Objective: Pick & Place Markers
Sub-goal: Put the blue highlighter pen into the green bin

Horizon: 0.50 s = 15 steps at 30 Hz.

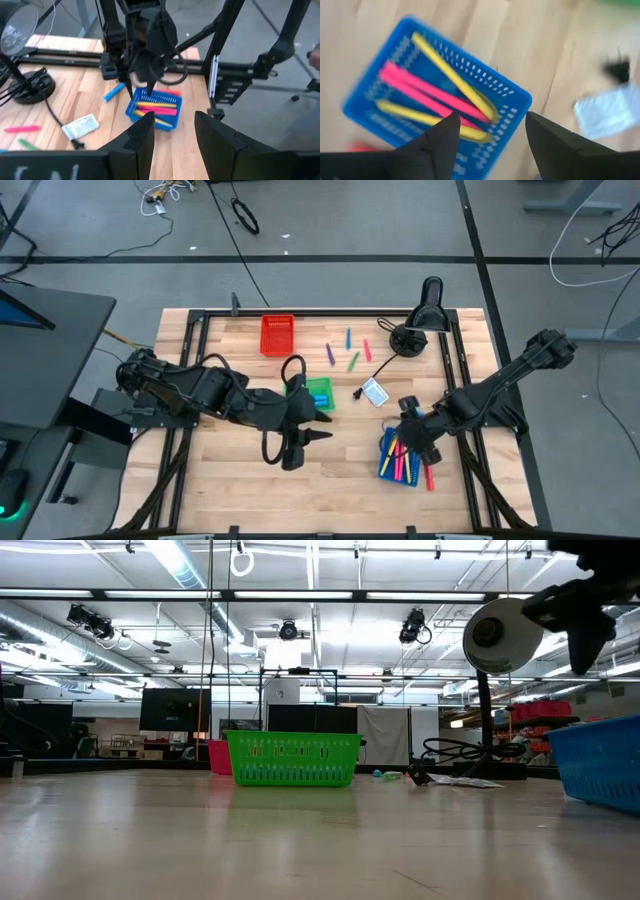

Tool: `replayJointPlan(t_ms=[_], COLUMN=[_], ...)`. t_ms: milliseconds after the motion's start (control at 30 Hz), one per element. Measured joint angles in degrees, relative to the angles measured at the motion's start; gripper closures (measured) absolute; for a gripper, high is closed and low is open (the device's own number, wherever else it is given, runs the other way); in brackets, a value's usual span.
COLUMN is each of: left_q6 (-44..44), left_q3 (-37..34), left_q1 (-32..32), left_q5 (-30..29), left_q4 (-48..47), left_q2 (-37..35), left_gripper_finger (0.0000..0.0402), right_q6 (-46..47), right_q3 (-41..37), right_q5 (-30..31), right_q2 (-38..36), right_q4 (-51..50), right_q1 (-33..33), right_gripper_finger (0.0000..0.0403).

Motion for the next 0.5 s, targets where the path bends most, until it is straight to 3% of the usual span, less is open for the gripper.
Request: replayJointPlan(t_ms=[200, 500], left_q6=[2.1, 7.4], left_q3=[0.0, 0.0], left_q1=[0.2, 1.3], left_q5=[-1.0, -8.5], left_q4=[0.8, 0.8], left_q2=[0.0, 0.0], left_gripper_finger=[0.0257, 0.0257], right_q6=[22.0, 50.1], right_q3=[1.2, 1.2], right_q5=[-0.4, -0.5], right_q2=[0.0, 0.0], right_q4=[-1.6, -3.8], right_q1=[0.0, 0.0], right_gripper_finger=[0.0176, 0.0176])
